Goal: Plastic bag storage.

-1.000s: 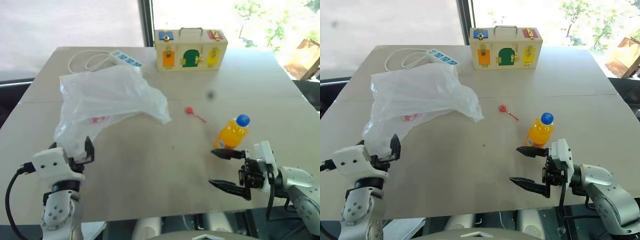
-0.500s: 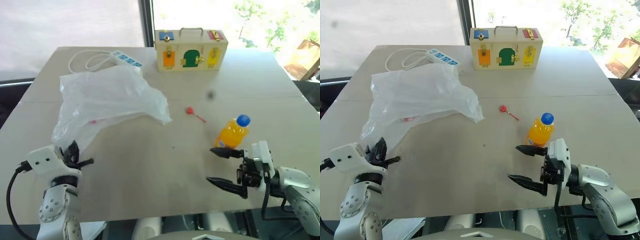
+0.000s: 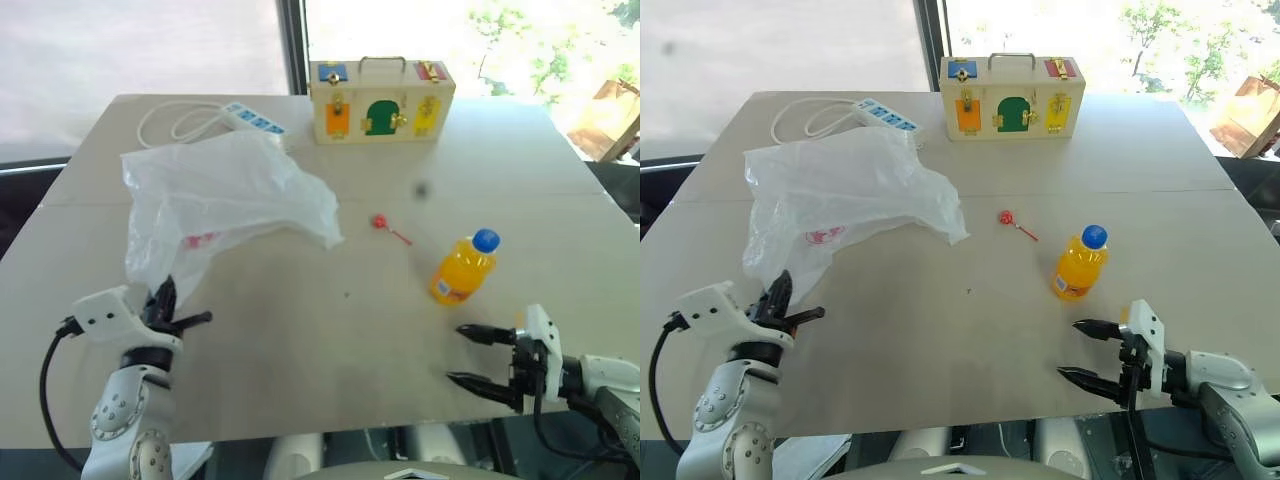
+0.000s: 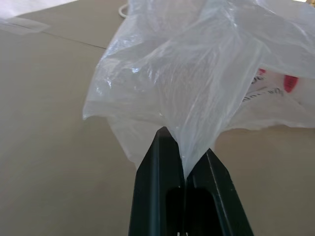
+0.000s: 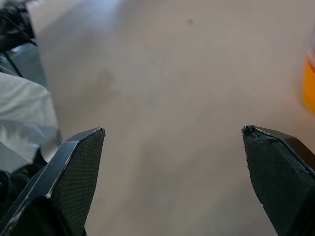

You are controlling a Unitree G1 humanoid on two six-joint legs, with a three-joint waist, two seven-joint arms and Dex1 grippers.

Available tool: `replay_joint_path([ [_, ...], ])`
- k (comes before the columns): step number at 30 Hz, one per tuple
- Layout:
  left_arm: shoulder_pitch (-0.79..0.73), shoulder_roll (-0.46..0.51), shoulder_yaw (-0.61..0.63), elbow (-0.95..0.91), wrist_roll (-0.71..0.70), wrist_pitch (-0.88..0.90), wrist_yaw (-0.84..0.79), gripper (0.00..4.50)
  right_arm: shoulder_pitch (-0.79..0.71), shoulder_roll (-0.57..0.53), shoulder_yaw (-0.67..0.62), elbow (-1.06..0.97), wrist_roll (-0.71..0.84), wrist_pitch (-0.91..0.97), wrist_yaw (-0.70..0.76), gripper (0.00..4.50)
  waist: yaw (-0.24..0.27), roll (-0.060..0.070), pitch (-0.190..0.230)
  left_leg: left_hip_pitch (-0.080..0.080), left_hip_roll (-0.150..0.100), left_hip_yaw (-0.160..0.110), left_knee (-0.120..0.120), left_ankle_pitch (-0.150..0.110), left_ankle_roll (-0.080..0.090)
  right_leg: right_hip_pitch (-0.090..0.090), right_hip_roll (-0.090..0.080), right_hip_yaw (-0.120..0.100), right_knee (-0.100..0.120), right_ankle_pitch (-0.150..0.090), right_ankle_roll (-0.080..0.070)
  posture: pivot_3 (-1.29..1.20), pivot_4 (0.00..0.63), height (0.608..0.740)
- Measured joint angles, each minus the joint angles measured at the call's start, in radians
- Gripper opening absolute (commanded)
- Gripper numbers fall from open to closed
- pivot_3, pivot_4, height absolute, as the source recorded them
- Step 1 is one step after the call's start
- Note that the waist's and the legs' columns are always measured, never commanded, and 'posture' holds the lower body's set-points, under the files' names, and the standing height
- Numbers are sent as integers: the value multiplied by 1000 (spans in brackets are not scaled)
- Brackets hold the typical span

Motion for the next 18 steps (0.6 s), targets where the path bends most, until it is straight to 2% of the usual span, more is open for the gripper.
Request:
replay_joint_path([
  [2,-2,0,-16,-4,-14,3,-11,19,-7,3,-16,22,-24,-16,-26,4500,-1,0,0,0,0,0,0,0,0,0,0,0,0,0,0,0,150,739],
  [9,10,2,-66,-10,-71,21,-51,19,-169,105,-43,72,-126,-81,-210,4500,0,1,-1,-1,0,0,0,0,0,0,3,1,0,0,0,0,150,739],
  [18,20,13,-71,-6,-81,18,-93,19,-233,203,-33,78,-118,-73,-267,4500,-1,2,-1,0,0,-1,0,0,0,0,4,1,0,0,0,0,150,739],
])
